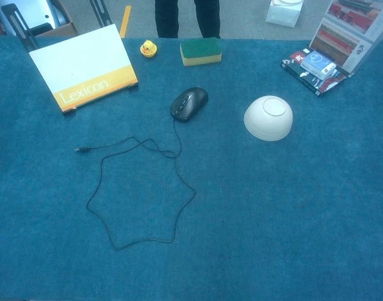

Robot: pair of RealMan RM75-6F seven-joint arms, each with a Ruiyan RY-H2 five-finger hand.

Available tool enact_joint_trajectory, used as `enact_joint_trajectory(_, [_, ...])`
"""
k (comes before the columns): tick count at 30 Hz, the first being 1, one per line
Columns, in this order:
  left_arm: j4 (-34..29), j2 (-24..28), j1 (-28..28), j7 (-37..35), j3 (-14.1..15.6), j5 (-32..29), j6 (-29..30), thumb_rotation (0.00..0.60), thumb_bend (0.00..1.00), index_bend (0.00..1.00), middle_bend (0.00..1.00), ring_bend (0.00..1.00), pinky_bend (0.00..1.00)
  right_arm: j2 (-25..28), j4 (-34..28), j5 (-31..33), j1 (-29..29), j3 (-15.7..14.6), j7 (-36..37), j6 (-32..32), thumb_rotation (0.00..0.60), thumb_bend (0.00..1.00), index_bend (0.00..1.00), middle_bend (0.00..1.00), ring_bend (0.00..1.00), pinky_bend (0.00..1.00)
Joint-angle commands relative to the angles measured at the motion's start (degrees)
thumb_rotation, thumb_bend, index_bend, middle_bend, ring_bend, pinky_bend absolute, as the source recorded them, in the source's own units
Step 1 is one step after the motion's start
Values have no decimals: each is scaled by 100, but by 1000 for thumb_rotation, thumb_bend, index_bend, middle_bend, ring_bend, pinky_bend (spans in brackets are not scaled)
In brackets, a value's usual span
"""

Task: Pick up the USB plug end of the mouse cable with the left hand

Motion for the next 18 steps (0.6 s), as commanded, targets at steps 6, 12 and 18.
enact_joint_trajectory(6, [6, -16, 128, 17, 40, -60, 52, 600, 244, 536, 481, 335, 493, -118, 183, -69, 196, 10, 101, -227, 600, 150, 513, 305, 201, 114])
enact_joint_trajectory(12, [-9, -15, 151, 32, 41, -45, 41, 600, 244, 536, 481, 335, 493, -112, 184, -85, 257, 34, 119, -248, 600, 151, 513, 305, 201, 114])
enact_joint_trajectory(18, [-61, -30, 37, 85, 81, 51, -185, 600, 244, 535, 479, 335, 493, -114, 137, -43, 210, 52, 21, -143, 600, 150, 513, 305, 201, 114])
